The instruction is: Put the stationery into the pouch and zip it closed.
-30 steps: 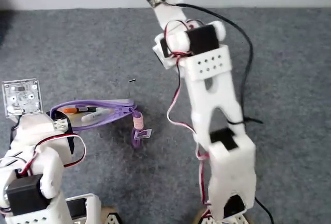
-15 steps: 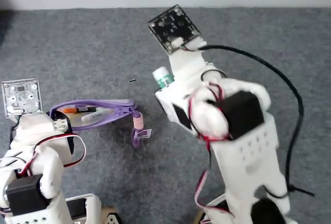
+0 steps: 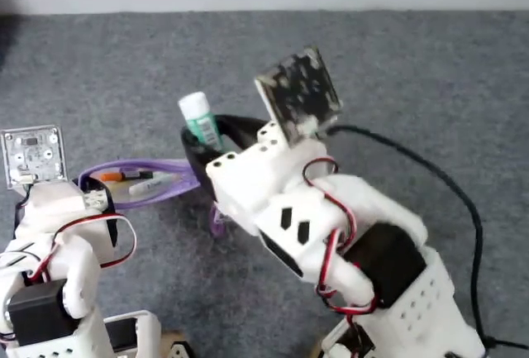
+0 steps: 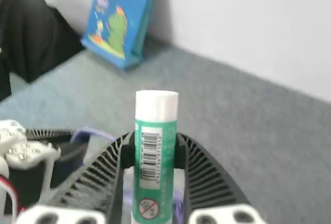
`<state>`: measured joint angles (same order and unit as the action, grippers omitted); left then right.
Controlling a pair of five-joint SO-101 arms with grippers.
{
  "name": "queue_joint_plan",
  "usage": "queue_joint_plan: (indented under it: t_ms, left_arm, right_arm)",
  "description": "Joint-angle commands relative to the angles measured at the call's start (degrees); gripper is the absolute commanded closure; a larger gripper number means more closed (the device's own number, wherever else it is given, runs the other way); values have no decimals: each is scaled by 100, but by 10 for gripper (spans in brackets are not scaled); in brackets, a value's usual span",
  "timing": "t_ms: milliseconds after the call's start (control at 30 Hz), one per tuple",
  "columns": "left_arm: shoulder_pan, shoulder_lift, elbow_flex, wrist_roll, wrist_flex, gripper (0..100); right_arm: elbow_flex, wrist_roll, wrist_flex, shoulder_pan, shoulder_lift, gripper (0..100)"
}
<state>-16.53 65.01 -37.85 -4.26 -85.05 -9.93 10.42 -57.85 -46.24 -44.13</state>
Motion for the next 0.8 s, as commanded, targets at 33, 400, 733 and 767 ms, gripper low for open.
queue_joint_plan:
  t_ms: [33,400,733,767]
  left_arm:
    - [0,-79,-321,-53,0,989]
    - [0,-97,-321,-53,0,989]
    - [0,-79,-321,-53,0,989]
    - [0,-79,-321,-53,0,989]
  right_arm:
    - [-1565,26,2176,-66,-769,991]
    - [-3367,-730,4927,-954,-919,991]
    - [-3763,-1081,6677,-1051,198,991]
    - [-3771,-1081,6765,-1051,321,991]
